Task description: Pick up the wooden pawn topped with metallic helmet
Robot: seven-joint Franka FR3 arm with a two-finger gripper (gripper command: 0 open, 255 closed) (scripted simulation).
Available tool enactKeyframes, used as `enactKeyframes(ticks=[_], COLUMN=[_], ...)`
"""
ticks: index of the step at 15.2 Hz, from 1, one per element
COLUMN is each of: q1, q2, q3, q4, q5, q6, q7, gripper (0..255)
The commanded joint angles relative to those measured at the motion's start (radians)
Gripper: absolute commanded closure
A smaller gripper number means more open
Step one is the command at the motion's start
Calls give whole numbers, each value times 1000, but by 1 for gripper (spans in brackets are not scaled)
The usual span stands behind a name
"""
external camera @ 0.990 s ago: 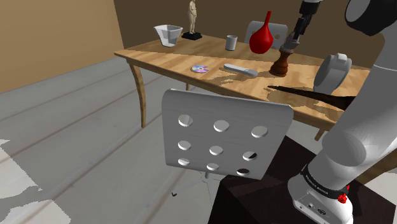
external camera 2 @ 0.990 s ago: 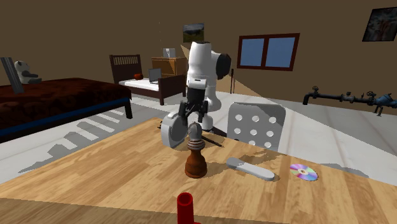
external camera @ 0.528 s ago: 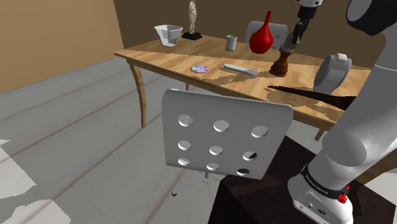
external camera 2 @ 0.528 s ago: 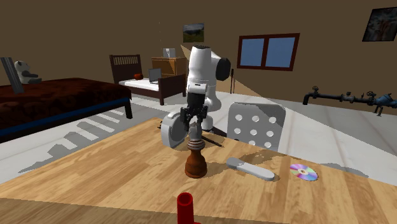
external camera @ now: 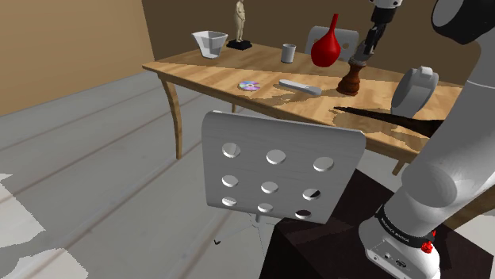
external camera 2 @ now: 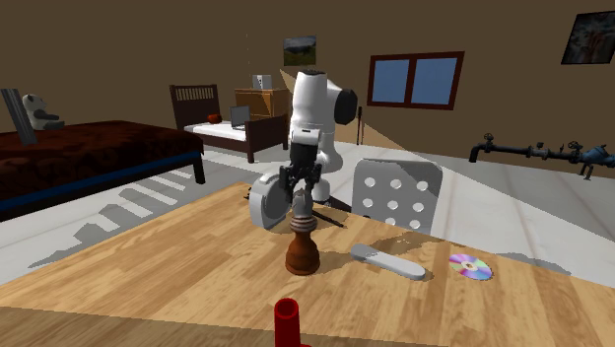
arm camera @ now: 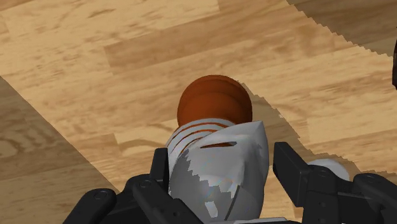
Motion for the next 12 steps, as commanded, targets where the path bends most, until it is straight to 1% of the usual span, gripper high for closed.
enactKeyframes(ticks=[1,12], q1=[-3,-38], q2=[6,74], q3=[-1,-8], q4=[27,263], q5=[4,44], q6=[-22,-197], q7=[-3,-34], gripper=[255,255])
